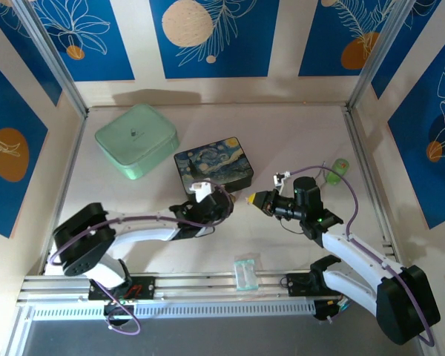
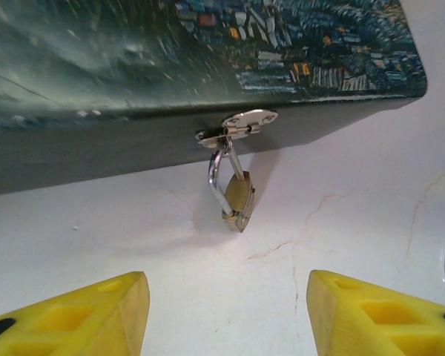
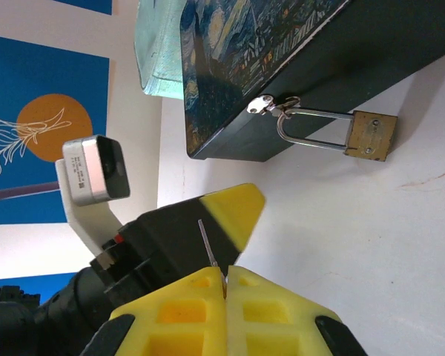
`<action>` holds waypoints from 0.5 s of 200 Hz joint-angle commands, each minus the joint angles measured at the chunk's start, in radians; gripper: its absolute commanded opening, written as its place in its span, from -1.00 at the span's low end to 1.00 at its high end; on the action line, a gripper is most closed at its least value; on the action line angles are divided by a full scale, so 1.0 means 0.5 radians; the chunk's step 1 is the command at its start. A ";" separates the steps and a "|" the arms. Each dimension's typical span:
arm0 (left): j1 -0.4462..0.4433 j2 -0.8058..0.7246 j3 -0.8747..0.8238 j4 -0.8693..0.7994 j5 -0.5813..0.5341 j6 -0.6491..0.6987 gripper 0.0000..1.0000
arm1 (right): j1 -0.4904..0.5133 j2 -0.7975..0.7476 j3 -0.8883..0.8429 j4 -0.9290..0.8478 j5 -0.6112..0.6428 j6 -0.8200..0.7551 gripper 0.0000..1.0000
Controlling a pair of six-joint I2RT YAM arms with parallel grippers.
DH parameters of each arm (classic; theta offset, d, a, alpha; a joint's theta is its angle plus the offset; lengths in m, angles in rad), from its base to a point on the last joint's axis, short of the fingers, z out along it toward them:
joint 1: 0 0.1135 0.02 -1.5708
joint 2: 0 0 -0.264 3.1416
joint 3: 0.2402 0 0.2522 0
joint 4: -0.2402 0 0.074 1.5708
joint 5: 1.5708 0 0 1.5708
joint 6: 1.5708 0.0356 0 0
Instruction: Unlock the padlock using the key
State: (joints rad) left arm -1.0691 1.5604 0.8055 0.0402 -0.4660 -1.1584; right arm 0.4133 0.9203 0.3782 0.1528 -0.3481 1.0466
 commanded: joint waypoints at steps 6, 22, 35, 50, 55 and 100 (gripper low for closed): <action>-0.046 0.130 0.057 0.176 -0.171 -0.125 0.16 | -0.025 -0.077 -0.065 -0.063 -0.013 -0.037 -1.00; -0.058 0.226 0.096 0.230 -0.206 -0.128 0.17 | -0.045 -0.094 -0.092 -0.072 -0.011 -0.039 -1.00; -0.058 0.299 0.129 0.233 -0.221 -0.180 0.17 | -0.064 -0.106 -0.114 -0.071 -0.015 -0.038 -1.00; -0.058 0.372 0.139 0.278 -0.238 -0.256 0.13 | -0.085 -0.123 -0.133 -0.076 -0.022 -0.035 -1.00; -0.058 0.396 0.148 0.278 -0.251 -0.280 0.13 | -0.092 -0.130 -0.139 -0.081 -0.024 -0.035 -1.00; -0.071 0.596 0.232 0.243 -0.444 -0.477 0.02 | -0.138 -0.194 -0.188 -0.109 -0.016 -0.020 -1.00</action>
State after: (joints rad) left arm -1.0924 1.8107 0.8913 0.1501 -0.5980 -1.3247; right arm 0.3561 0.8471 0.3088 0.1169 -0.3481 1.0466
